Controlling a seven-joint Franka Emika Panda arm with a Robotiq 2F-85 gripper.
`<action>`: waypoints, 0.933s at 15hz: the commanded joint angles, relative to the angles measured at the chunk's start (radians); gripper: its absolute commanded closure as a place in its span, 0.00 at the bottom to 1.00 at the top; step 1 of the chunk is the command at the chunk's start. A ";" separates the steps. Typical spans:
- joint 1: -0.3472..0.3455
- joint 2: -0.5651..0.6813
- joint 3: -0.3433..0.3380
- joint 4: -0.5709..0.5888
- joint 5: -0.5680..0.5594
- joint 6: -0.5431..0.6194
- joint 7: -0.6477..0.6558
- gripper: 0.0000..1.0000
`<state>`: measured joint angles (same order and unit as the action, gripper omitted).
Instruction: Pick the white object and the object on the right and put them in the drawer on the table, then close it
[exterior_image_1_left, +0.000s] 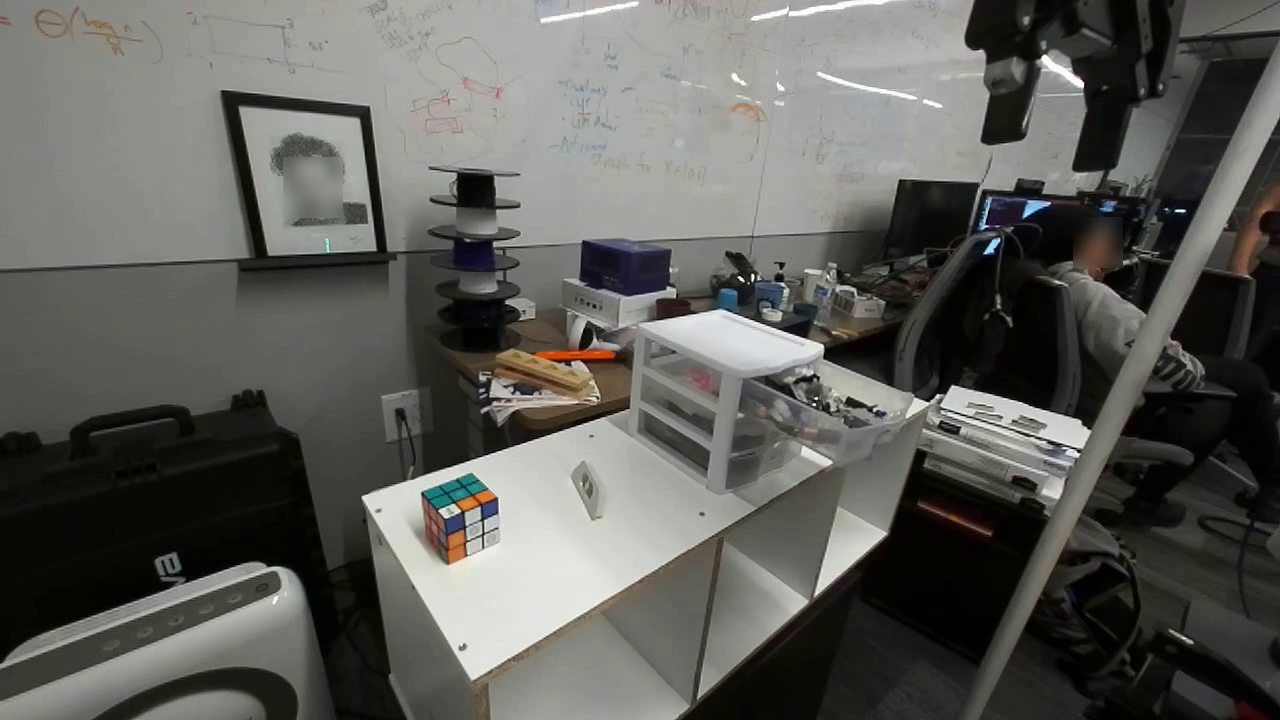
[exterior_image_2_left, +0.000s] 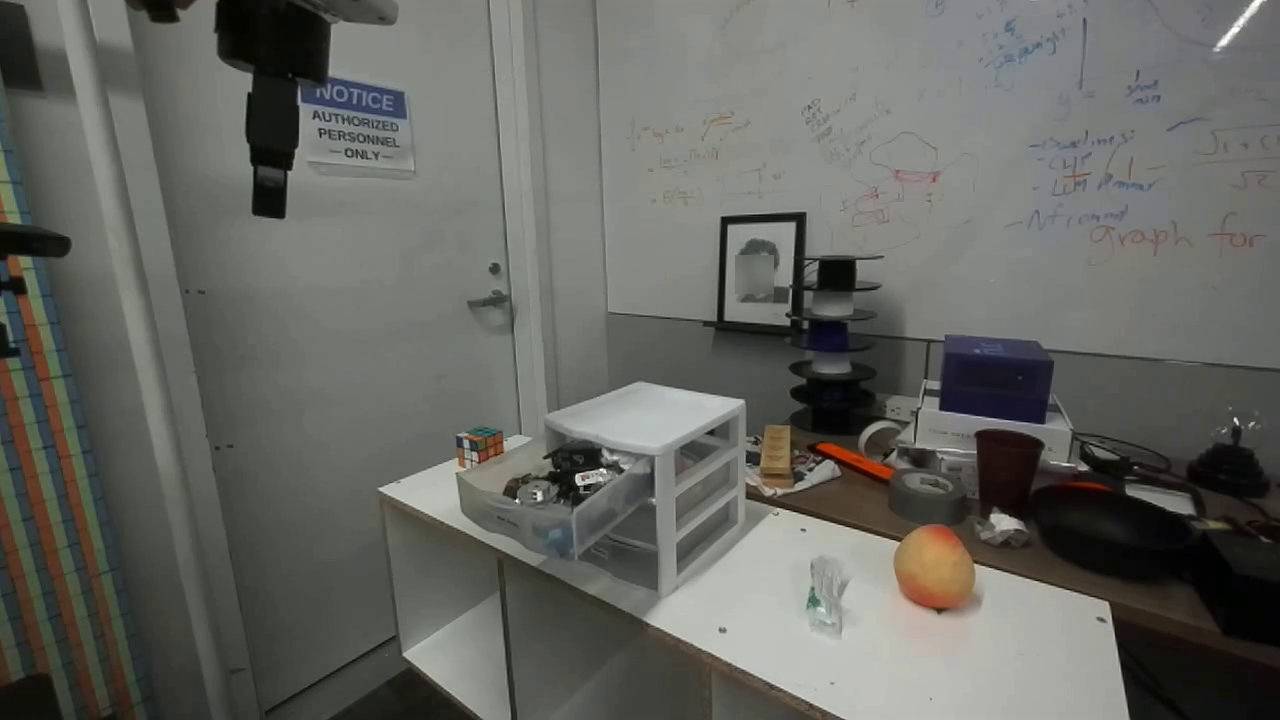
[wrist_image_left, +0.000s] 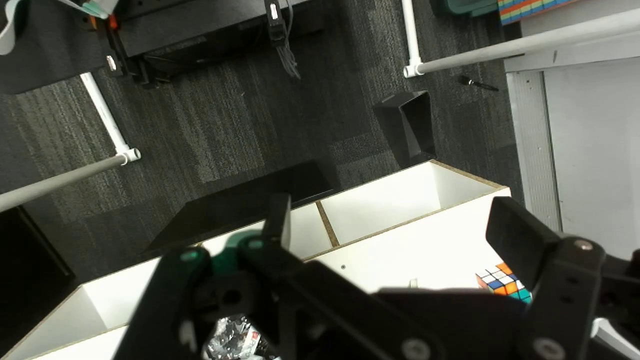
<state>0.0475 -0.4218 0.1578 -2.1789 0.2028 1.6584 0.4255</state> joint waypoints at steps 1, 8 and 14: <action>-0.015 0.023 0.005 0.026 -0.039 0.001 0.014 0.00; -0.069 0.196 -0.029 0.167 -0.212 0.043 -0.008 0.00; -0.047 0.414 -0.057 0.293 -0.289 0.209 -0.036 0.00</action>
<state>-0.0206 -0.1236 0.1068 -1.9778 -0.0495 1.7964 0.4091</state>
